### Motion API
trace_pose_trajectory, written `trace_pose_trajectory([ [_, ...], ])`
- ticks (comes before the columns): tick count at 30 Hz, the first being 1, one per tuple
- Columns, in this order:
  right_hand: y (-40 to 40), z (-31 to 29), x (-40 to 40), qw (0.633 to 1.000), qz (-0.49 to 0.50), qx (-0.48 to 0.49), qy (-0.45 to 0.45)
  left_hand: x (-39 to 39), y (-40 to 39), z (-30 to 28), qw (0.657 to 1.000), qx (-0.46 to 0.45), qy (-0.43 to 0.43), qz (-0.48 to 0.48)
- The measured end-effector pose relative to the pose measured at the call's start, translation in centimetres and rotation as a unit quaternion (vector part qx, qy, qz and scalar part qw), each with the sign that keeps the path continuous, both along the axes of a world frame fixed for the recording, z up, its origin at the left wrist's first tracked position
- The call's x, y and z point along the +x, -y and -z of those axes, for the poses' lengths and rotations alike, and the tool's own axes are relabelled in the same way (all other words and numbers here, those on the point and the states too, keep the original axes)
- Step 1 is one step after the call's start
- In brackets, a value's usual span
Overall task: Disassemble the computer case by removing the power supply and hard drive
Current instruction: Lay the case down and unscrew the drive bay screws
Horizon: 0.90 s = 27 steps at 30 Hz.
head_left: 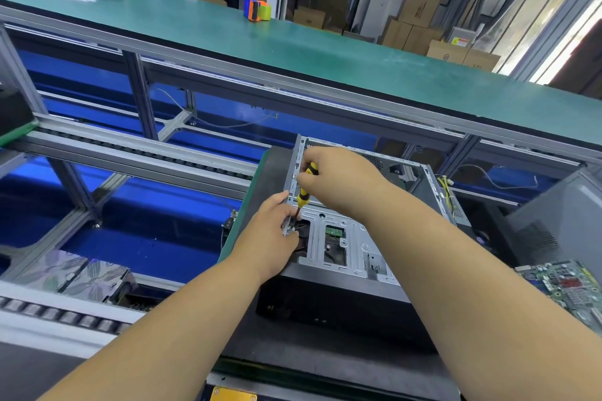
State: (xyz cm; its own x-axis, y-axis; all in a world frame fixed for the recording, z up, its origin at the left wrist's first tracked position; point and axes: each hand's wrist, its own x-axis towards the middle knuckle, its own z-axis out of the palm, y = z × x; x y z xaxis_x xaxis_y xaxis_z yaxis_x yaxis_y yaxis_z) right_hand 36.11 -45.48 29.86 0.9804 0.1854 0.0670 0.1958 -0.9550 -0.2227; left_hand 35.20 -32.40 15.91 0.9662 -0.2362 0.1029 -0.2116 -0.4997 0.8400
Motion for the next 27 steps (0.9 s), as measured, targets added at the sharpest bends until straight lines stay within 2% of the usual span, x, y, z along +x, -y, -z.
trace_pose_trajectory([
  [13,0.31,0.2,-0.1,0.998,-0.001,0.059,-0.021,0.08,0.29,-0.19,1.0,0.024,-0.006,-0.004],
  [19,0.25,-0.04,-0.32,0.999,-0.006,-0.026,0.021,0.08,0.33,-0.27,1.0,0.03,-0.008,-0.003],
  [27,0.2,0.28,-0.17,0.999,0.0,0.054,-0.005,0.06,0.3,-0.09,1.0,0.018,-0.007,0.0],
])
